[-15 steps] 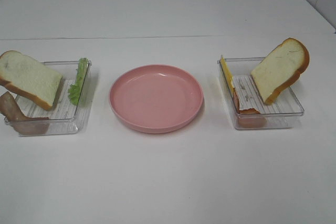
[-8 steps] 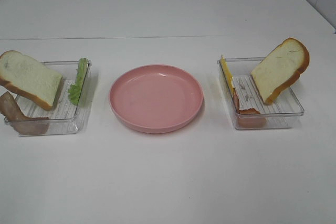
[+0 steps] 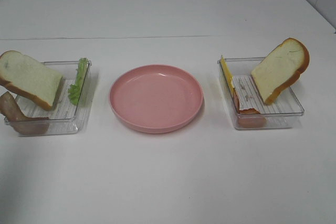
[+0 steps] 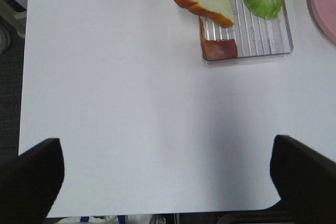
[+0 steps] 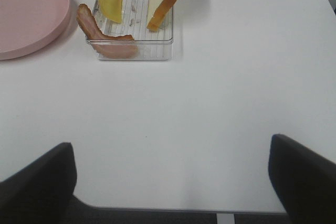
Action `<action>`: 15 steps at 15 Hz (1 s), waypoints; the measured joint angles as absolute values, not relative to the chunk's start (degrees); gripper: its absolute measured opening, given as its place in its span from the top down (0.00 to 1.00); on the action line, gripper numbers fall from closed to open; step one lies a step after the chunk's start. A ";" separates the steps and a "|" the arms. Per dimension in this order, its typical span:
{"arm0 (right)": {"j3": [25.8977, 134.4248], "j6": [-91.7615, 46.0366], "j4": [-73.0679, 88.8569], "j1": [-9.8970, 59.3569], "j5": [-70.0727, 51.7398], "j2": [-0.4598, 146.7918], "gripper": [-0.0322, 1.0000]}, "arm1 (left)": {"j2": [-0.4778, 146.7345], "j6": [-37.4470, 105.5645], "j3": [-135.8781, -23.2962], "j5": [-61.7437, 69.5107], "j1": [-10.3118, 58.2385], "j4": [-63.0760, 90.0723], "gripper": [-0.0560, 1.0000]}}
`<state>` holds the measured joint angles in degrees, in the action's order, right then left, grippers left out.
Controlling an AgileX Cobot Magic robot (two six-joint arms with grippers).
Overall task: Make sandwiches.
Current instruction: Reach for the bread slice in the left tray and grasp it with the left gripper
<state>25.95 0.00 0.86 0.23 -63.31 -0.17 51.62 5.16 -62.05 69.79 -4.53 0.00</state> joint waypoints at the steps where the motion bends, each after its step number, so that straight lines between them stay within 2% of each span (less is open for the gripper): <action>1: 25.95 0.00 0.86 0.23 -63.31 -0.17 0.04 | 57.93 5.16 -66.12 69.73 -4.53 0.00 0.01; 5: 25.95 0.00 0.86 0.23 -63.31 -0.17 0.04 | 79.76 5.27 -80.10 69.61 -4.58 0.57 0.01; 12: 25.95 0.00 0.86 0.23 -63.31 -0.17 0.04 | 104.28 11.80 -92.42 69.50 -11.00 10.08 0.01; 15: 25.95 0.00 0.86 0.23 -63.31 -0.17 0.04 | 111.04 13.41 -97.17 69.50 -11.29 10.83 0.01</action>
<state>25.95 0.00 0.86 0.23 -63.31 -0.17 111.04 13.41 -97.17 69.50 -11.29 10.83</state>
